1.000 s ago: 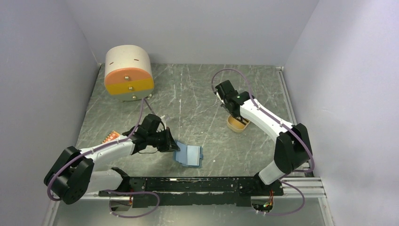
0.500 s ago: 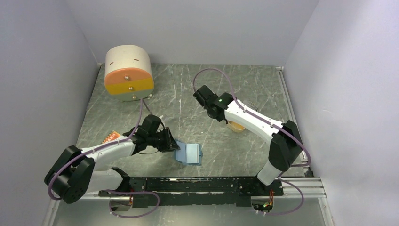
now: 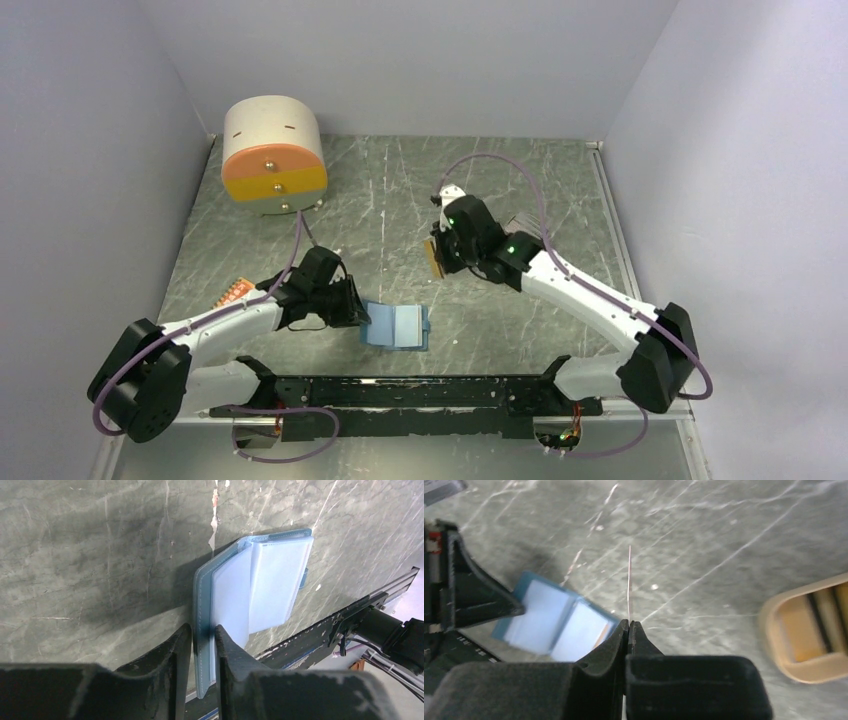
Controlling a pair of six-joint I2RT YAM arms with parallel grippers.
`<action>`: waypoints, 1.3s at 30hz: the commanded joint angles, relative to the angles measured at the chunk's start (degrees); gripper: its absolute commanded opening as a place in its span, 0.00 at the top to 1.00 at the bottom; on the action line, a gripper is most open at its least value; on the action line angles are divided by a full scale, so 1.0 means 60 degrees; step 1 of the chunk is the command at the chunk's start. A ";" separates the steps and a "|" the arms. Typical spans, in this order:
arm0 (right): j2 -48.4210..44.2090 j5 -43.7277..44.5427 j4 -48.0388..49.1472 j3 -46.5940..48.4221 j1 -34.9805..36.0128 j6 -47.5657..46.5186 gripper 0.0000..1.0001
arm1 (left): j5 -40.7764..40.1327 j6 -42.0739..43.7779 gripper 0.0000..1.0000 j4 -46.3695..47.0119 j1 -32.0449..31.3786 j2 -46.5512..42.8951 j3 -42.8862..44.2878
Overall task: Put the credit cards into the card holder
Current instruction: Pick up the credit card from the storage box, then insert the credit card into the card holder.
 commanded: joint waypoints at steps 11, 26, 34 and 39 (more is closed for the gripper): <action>-0.1525 -0.3739 0.7845 -0.5871 0.0007 0.5472 1.00 | 0.0093 0.0300 0.77 0.0041 0.0068 0.0239 -0.0105; 0.0458 -0.4179 1.1261 -0.7241 0.0056 0.7217 1.00 | 0.0090 0.0179 0.83 0.0237 0.0086 0.0262 -0.0473; 0.0861 -0.4170 1.0694 -0.7040 0.0110 0.6972 1.00 | 0.0179 0.0158 0.80 0.0324 0.0086 0.0231 -0.0512; 0.1006 -0.4149 1.0488 -0.7071 0.0112 0.6783 1.00 | 0.0088 0.0193 0.81 0.0241 0.0094 0.0214 -0.0472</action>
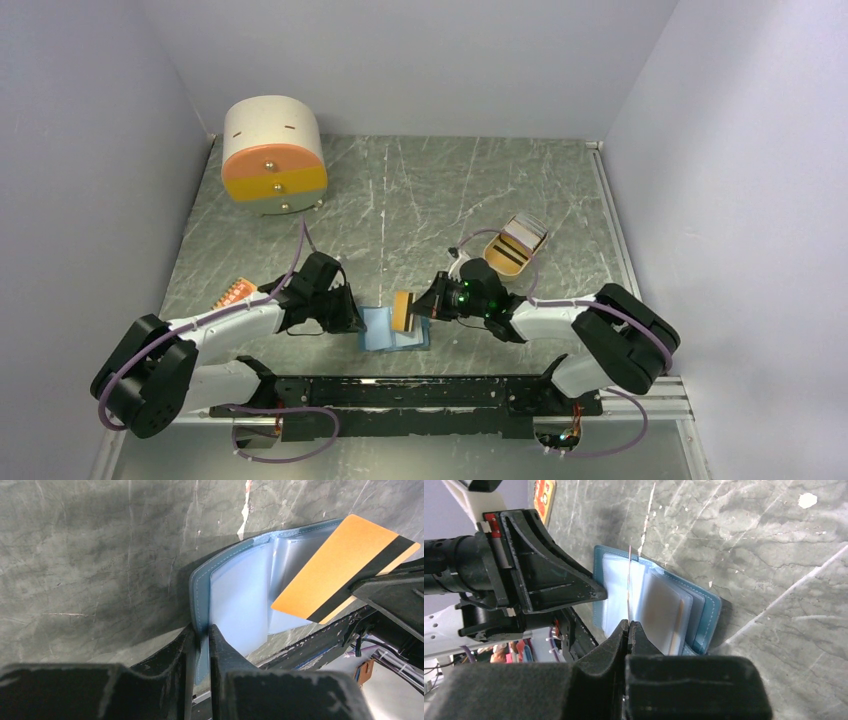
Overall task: Put the credit cards into the card holder
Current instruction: Insert the credit card into the card holder.
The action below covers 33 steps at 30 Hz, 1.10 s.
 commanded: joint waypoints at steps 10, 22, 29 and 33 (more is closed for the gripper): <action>0.0935 -0.0694 0.1296 -0.0196 0.0104 0.0258 1.00 | 0.0232 0.0159 0.81 0.0236 0.0049 -0.0142 -0.0120; 0.1377 -0.0980 0.2865 -0.0773 0.0109 0.1142 1.00 | 0.0230 0.0165 0.82 0.0267 0.0055 -0.0294 -0.0196; 0.0986 -0.0602 0.2441 -0.0847 0.0110 0.1046 1.00 | 0.0130 0.0173 0.83 0.0212 0.0053 -0.0313 -0.0246; 0.1032 -0.0620 0.2672 -0.0901 0.0106 0.1168 1.00 | 0.0108 0.0142 0.82 0.0195 0.0061 -0.0373 -0.0254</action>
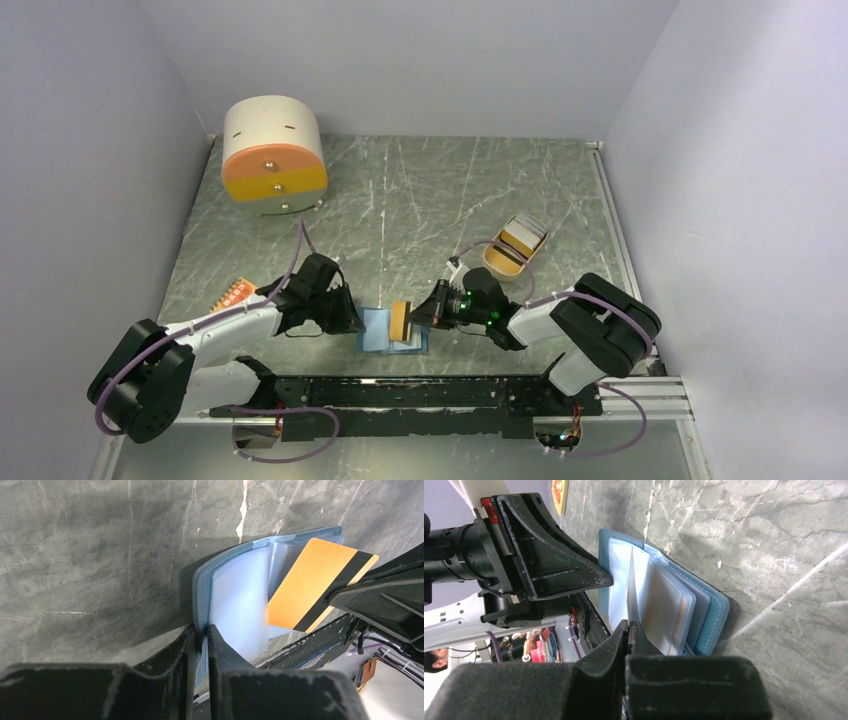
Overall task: Put the credit cards into the card holder
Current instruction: Insert the credit card into the card holder.
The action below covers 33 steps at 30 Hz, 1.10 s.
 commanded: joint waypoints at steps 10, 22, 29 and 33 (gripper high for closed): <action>0.0178 0.0123 0.0937 -0.0275 0.0063 0.0501 1.00 | 0.0018 0.0082 0.83 0.0060 0.0030 -0.0121 -0.0090; 0.0659 -0.0284 0.1084 -0.0185 0.0012 0.0516 1.00 | 0.0144 0.0067 0.83 0.0064 0.0039 -0.0179 -0.0019; 0.1488 -0.0732 0.1533 -0.0097 0.0053 0.0705 1.00 | 0.0213 0.0065 0.82 0.0001 0.0038 -0.0283 0.0059; 0.2147 -0.1143 0.2415 -0.0022 0.0070 0.0962 1.00 | 0.0261 0.0053 0.83 0.0061 0.0043 -0.0242 0.0025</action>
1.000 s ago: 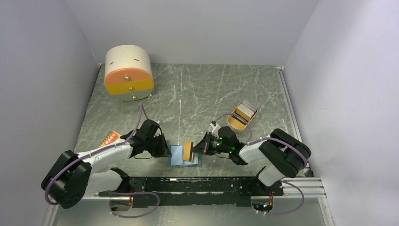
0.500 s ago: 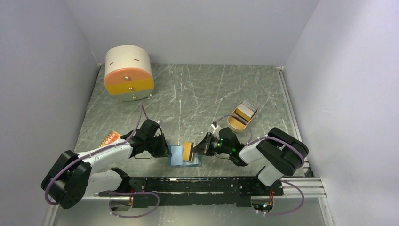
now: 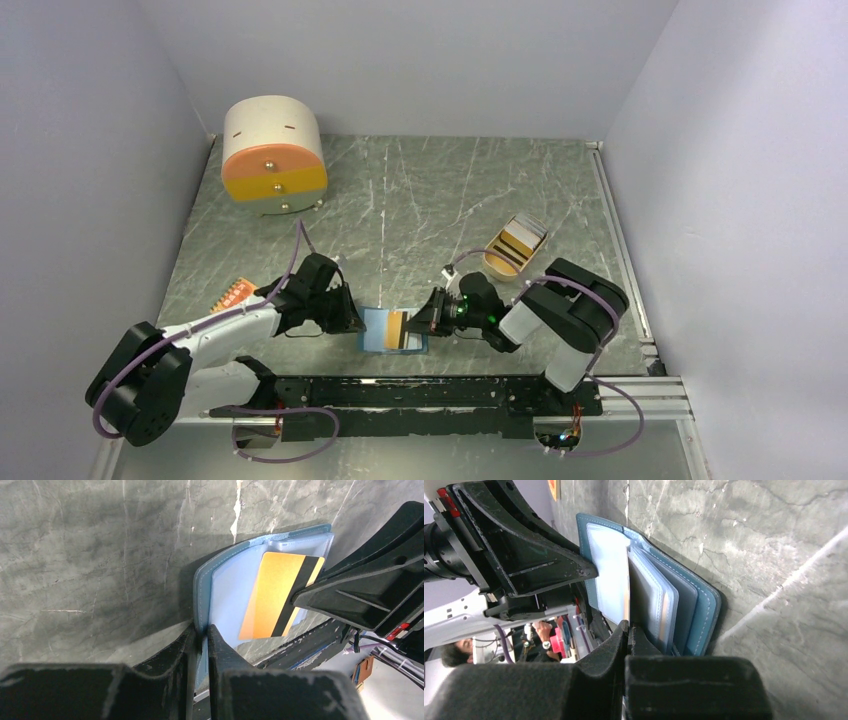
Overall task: Put the credit cards into the card holder
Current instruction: Insert the credit card into the card holder.
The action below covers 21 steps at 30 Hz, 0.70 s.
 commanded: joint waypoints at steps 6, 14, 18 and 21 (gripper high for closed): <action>0.1161 -0.0684 0.1336 0.0383 0.0166 0.0106 1.00 | 0.0220 0.0063 0.83 0.0048 0.0040 -0.0042 0.0077; 0.1147 -0.0583 0.0540 0.0819 0.0170 -0.0512 0.92 | 0.0531 -0.0002 0.83 0.0298 0.0036 -0.0067 0.0024; 0.0582 0.0024 -0.1336 0.1142 0.0219 -0.1032 0.82 | 0.0698 -0.0075 0.88 0.0325 0.0043 -0.0172 0.0009; -0.0219 0.0988 -0.3225 0.1353 0.0383 -0.1480 0.70 | 0.0771 -0.0119 0.91 0.0335 0.0040 -0.0332 -0.0020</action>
